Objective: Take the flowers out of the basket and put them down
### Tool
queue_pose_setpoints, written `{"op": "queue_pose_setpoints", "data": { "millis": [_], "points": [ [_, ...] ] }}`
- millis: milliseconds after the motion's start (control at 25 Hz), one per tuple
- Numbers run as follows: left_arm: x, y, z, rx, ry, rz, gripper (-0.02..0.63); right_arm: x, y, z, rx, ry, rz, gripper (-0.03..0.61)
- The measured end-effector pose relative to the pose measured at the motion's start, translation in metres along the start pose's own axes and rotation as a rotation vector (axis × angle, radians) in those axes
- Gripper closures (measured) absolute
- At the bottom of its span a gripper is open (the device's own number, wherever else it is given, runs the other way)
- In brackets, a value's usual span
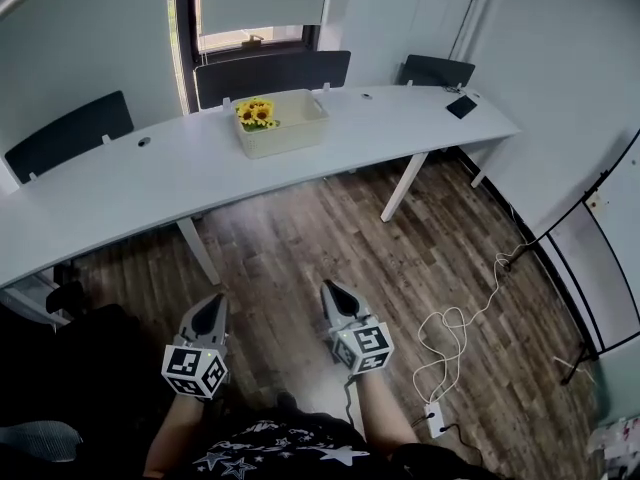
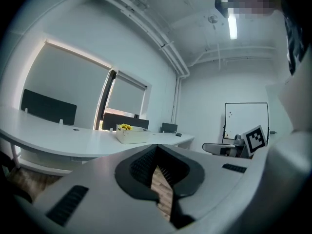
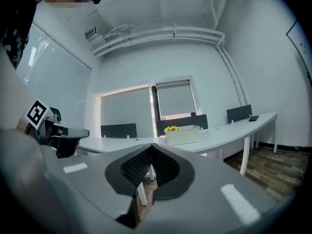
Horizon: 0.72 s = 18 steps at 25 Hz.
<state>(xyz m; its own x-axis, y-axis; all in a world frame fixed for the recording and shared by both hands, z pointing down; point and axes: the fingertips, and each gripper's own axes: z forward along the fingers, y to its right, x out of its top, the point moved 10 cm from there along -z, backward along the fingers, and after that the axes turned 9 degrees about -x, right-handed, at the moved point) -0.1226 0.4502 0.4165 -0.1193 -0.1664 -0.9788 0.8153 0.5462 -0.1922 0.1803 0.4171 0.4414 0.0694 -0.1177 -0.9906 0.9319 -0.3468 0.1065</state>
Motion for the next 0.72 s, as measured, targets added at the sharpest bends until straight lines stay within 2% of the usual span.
{"op": "queue_pose_setpoints", "data": {
  "millis": [360, 720],
  "points": [
    [0.007, 0.003, 0.032, 0.039, 0.003, -0.006, 0.604, 0.005, 0.027, 0.028, 0.042, -0.018, 0.021, 0.575],
    [0.008, -0.035, 0.067, 0.036, 0.014, -0.023, 0.604, 0.008, 0.033, 0.068, 0.039, -0.044, -0.004, 0.575]
  ]
}}
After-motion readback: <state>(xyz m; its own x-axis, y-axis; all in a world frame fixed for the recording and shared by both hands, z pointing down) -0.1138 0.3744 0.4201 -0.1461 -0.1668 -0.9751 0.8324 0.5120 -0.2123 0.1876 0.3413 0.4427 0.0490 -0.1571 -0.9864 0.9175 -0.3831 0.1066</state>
